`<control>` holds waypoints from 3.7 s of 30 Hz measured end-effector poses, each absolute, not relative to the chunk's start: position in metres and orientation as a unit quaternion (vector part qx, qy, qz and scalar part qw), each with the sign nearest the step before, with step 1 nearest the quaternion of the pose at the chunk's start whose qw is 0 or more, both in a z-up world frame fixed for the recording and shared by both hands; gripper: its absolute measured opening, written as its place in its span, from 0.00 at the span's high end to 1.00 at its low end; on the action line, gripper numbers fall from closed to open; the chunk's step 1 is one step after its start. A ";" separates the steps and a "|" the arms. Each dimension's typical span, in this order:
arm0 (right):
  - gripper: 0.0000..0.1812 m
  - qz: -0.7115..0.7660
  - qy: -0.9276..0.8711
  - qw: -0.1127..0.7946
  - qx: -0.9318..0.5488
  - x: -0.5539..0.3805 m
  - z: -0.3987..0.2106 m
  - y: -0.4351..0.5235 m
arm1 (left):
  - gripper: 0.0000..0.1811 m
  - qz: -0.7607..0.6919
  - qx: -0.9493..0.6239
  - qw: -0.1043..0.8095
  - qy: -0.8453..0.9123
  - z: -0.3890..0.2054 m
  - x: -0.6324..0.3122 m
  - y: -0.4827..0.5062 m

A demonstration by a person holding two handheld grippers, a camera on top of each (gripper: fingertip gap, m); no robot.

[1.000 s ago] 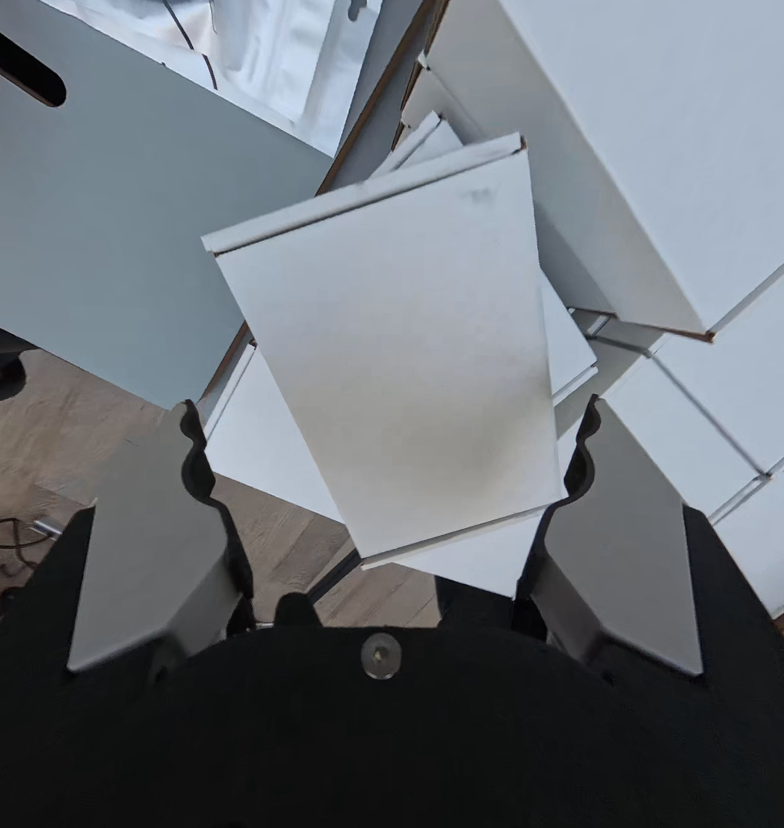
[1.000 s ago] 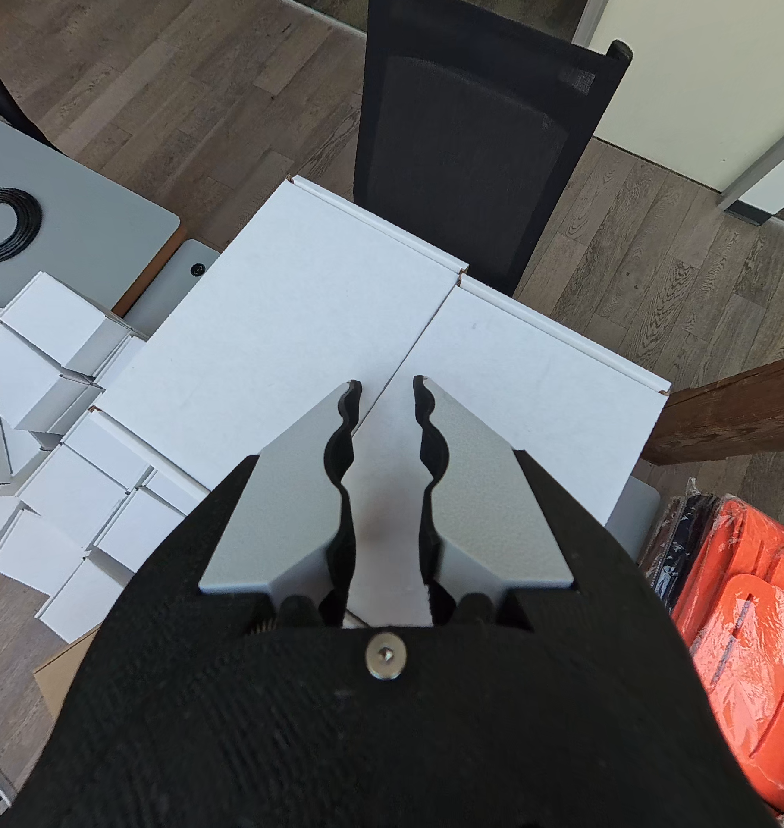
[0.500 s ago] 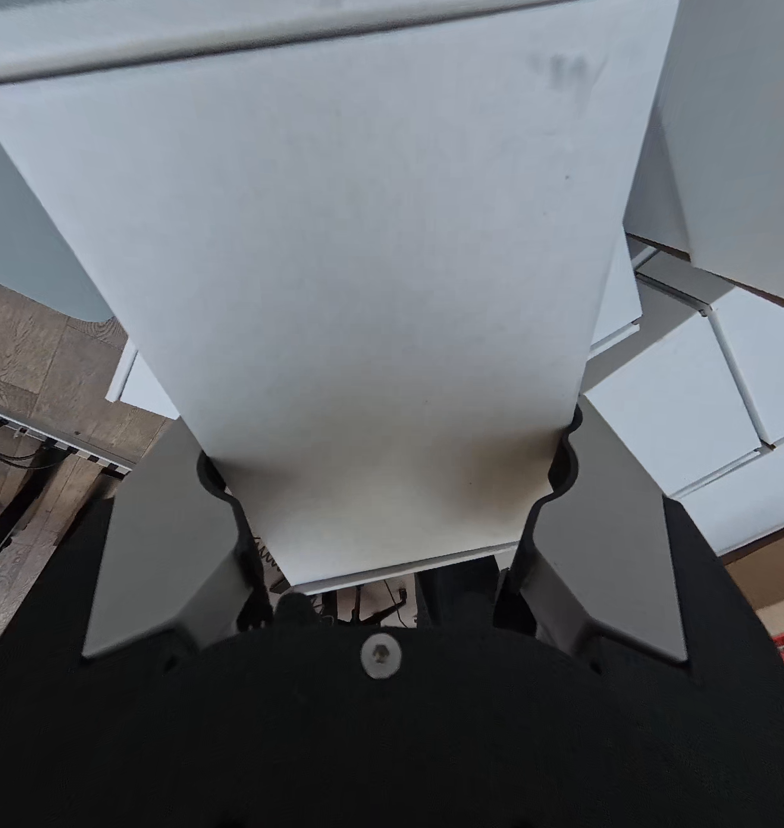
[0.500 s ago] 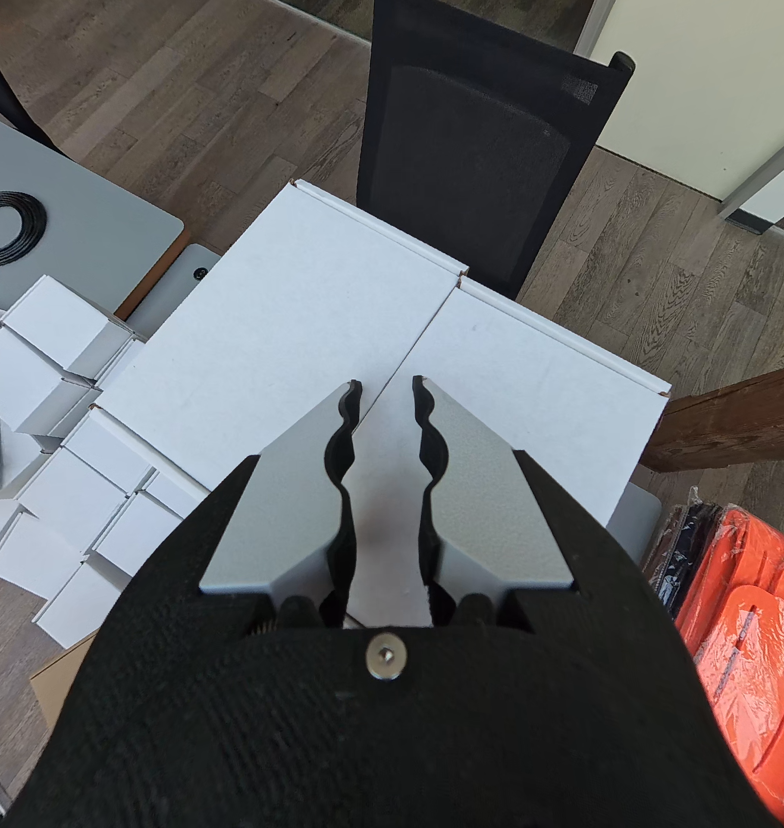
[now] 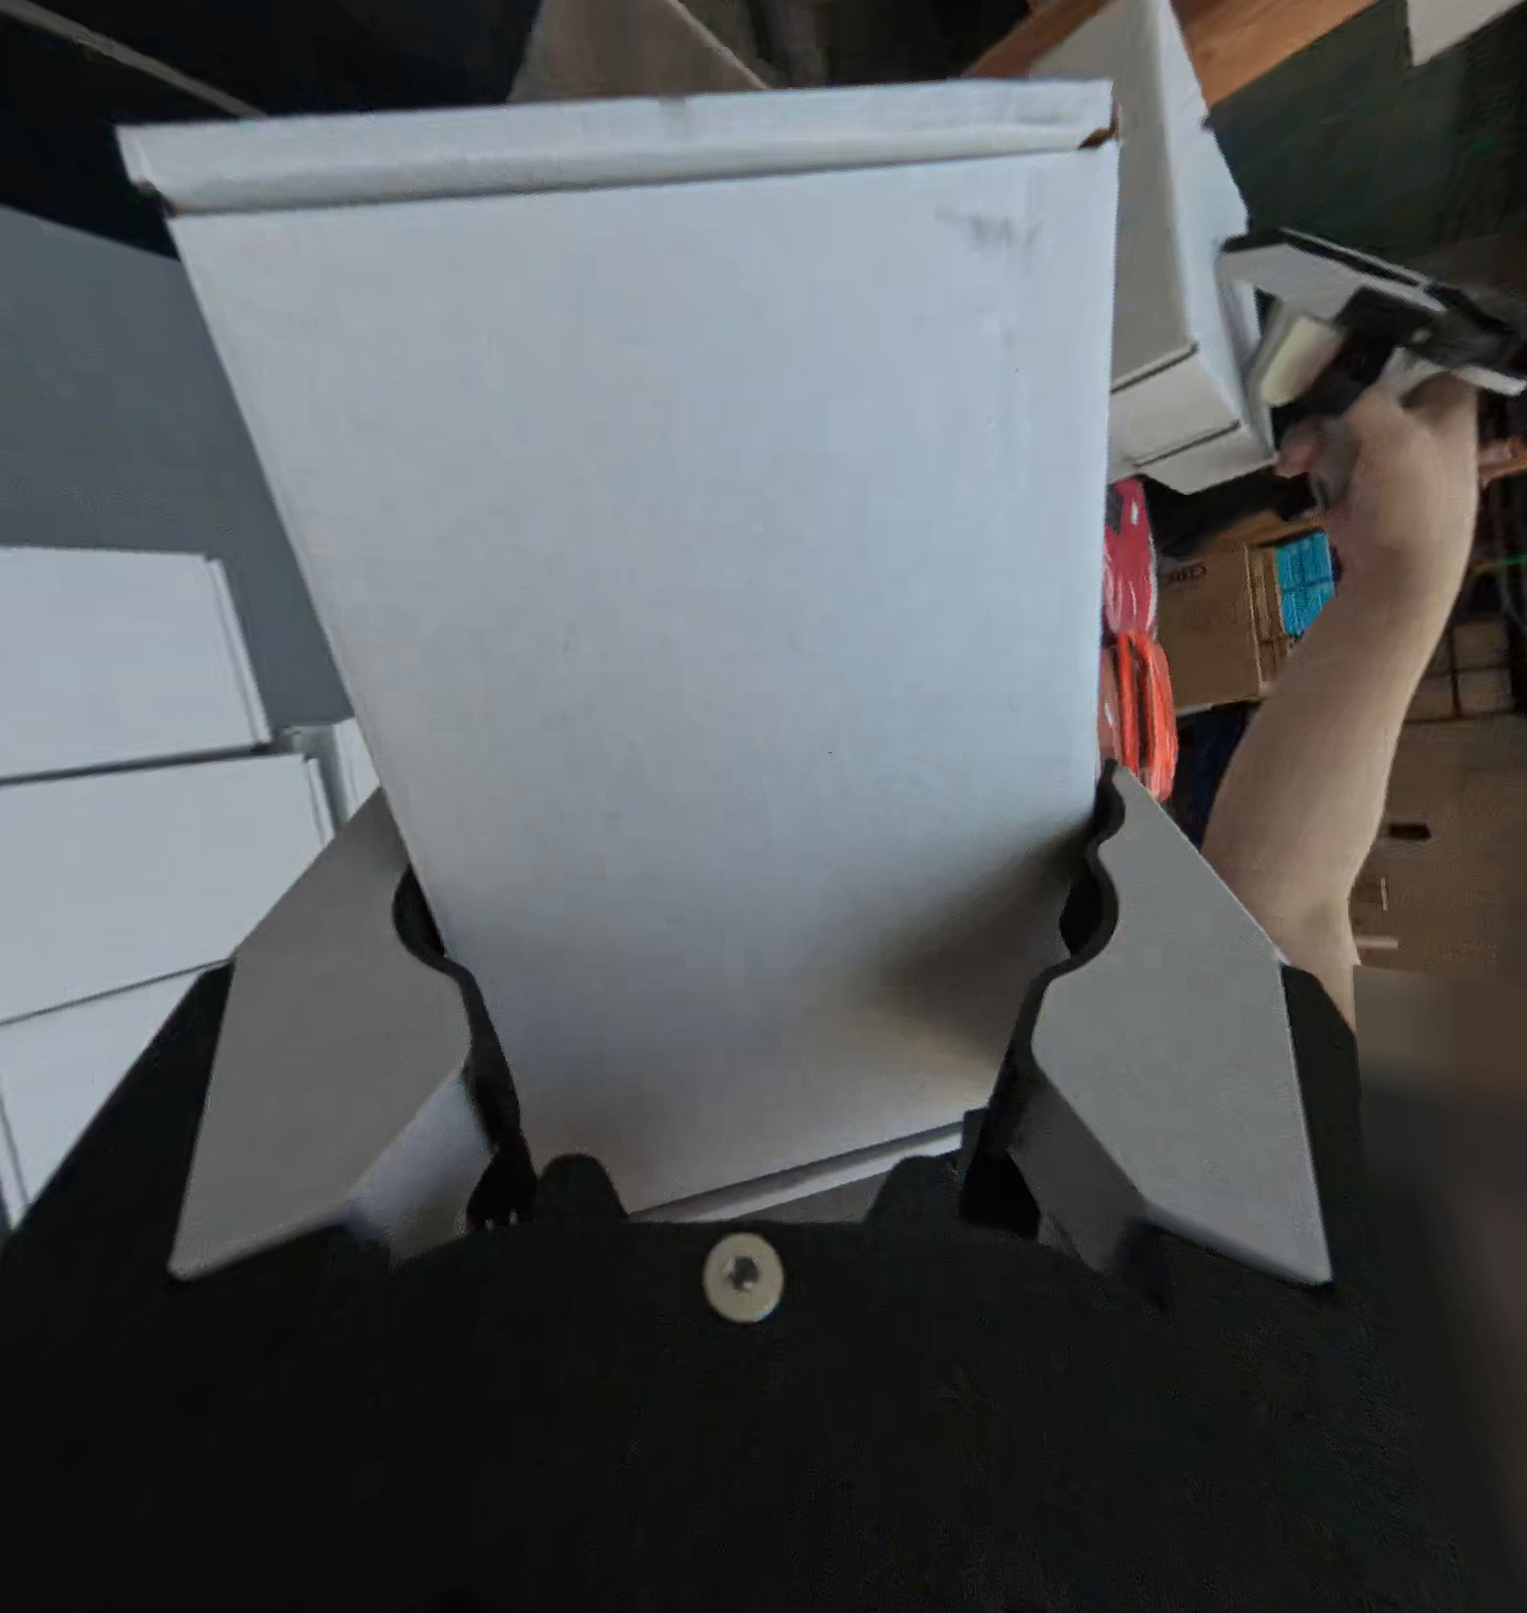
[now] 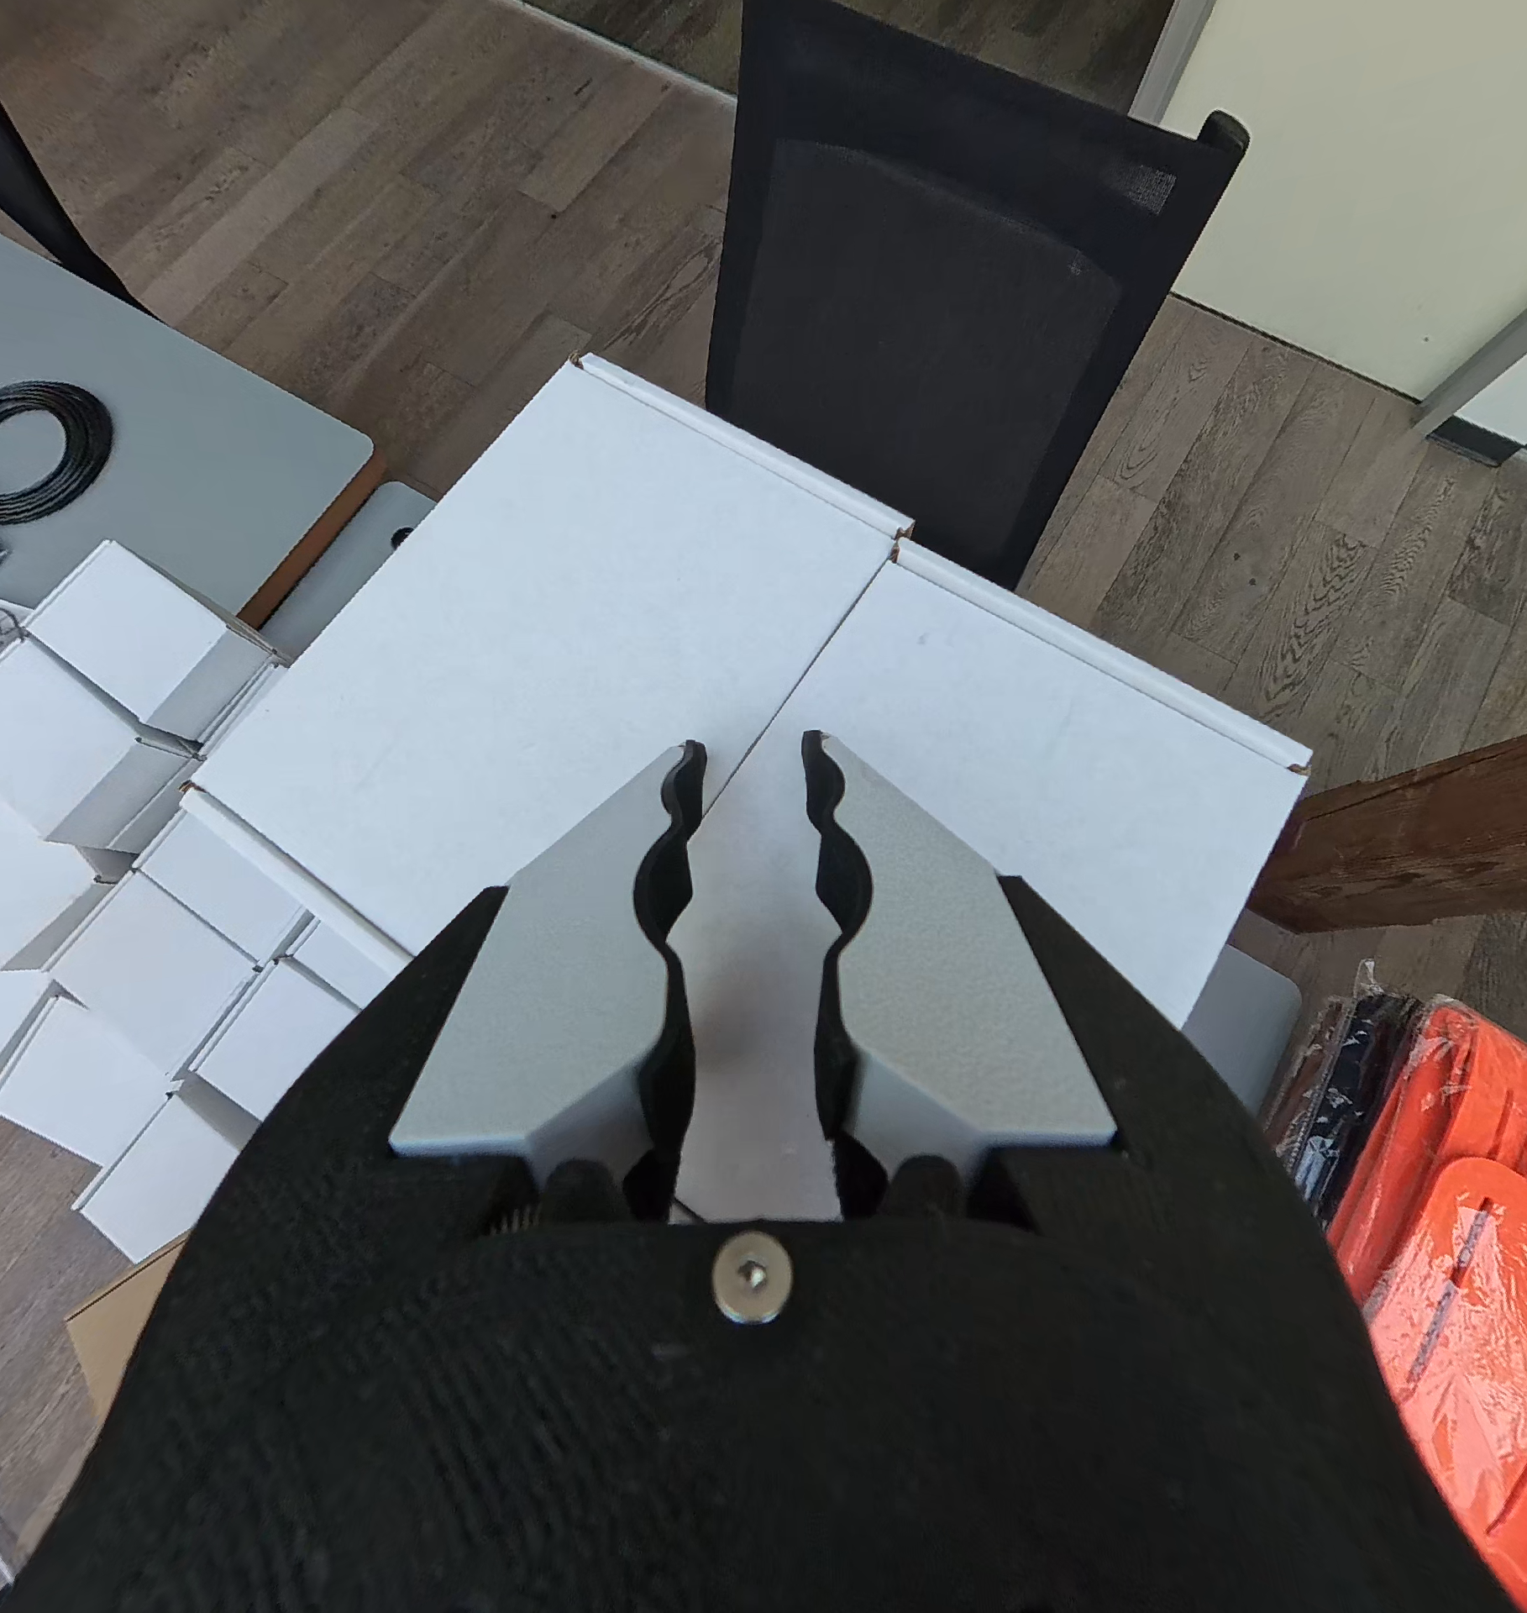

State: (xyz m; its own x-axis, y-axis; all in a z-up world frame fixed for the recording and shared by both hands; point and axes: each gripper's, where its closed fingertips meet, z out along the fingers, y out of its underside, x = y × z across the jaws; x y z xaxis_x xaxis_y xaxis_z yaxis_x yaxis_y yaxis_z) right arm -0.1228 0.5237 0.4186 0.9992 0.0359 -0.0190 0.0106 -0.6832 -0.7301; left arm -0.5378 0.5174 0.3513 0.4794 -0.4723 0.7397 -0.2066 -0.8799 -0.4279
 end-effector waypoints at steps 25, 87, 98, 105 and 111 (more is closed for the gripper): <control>0.92 0.132 0.030 0.398 -0.907 -0.108 0.420 0.518 | 0.22 -0.278 -0.858 0.020 0.432 0.416 -0.204 0.468; 1.00 0.273 0.076 0.337 -0.898 -0.112 0.416 0.502 | 0.22 -0.307 -0.871 -0.004 0.382 0.425 -0.186 0.466; 1.00 0.270 0.094 0.358 -0.889 -0.110 0.418 0.501 | 0.22 -0.375 -0.857 0.023 0.353 0.445 -0.160 0.466; 1.00 0.333 0.137 0.352 -0.864 -0.110 0.422 0.503 | 0.22 -0.335 -0.864 0.040 0.373 0.434 -0.167 0.468; 1.00 0.343 0.154 0.333 -0.865 -0.108 0.420 0.504 | 0.22 -0.301 -0.856 0.065 0.415 0.432 -0.164 0.459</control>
State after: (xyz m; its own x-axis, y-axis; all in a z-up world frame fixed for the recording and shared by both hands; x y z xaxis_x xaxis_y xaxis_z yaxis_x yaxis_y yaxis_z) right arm -0.1076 0.5045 0.4198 0.7174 -0.0387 -0.6956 -0.4954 -0.7304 -0.4703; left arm -0.1636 0.4591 0.4320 0.4753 -0.7494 0.4609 -0.6714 -0.6475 -0.3604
